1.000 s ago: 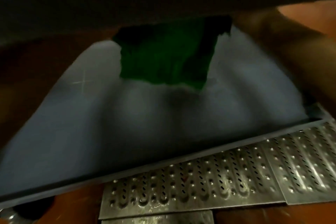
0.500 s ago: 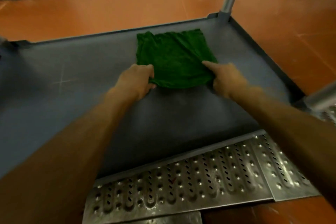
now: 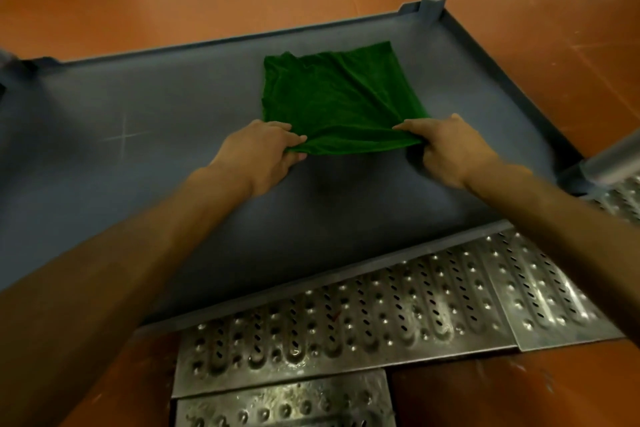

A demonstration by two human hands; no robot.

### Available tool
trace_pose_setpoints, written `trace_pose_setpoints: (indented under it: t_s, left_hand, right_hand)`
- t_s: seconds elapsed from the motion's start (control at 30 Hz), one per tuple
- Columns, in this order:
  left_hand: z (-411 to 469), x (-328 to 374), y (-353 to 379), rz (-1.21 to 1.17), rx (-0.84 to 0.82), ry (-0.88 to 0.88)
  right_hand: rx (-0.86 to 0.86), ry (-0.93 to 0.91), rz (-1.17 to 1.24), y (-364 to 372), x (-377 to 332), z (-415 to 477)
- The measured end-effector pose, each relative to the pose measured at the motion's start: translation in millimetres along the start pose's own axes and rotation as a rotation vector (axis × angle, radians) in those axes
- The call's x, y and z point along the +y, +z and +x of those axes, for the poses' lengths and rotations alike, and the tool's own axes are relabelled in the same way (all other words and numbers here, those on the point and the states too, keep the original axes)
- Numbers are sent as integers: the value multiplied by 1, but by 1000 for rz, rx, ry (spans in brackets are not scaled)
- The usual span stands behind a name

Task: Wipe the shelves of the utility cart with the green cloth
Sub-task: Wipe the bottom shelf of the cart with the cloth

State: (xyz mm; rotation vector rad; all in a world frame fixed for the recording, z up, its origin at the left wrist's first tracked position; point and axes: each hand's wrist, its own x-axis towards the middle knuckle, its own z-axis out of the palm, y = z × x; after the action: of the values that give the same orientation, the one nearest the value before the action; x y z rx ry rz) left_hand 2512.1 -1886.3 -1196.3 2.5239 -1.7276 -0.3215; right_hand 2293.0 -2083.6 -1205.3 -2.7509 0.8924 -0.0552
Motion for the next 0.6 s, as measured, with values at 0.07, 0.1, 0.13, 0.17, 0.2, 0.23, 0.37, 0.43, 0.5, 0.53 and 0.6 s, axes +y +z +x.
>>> trace_pose_setpoints:
  t_s: [0.07,0.1,0.13,0.17,0.2,0.23,0.37,0.43,0.5,0.53,0.6]
  left_hand:
    - [-9,3,0,-2,-5,32]
    - [-14,4,0,-8,-6,50]
    - [-19,5,2,-16,-5,69]
    - [-24,7,2,-23,-6,84]
    - [-28,8,2,-27,-8,97]
    - [-33,10,3,-23,-18,106]
    - [-53,13,9,-93,-28,142]
    - [-63,16,11,-208,-19,160]
    - [-76,22,14,-262,-30,174]
    - [-82,26,15,-277,-32,183]
    - [-93,32,18,-331,-10,204]
  right_hand:
    - [1,-26,-12,-2,1,-11]
    - [-4,-35,-19,-3,1,-18]
    - [-7,-42,-20,-3,1,-24]
    - [-9,-52,-21,-4,0,-30]
    - [-2,-72,-21,-5,0,-35]
    - [1,-91,-25,-4,0,-41]
    - [-5,-99,-7,-5,-6,-59]
    - [-21,-89,19,-9,-10,-67]
    - [-22,-91,31,-14,-13,-76]
    - [-22,-81,48,-17,-14,-81]
    - [-35,-41,107,-20,-16,-91]
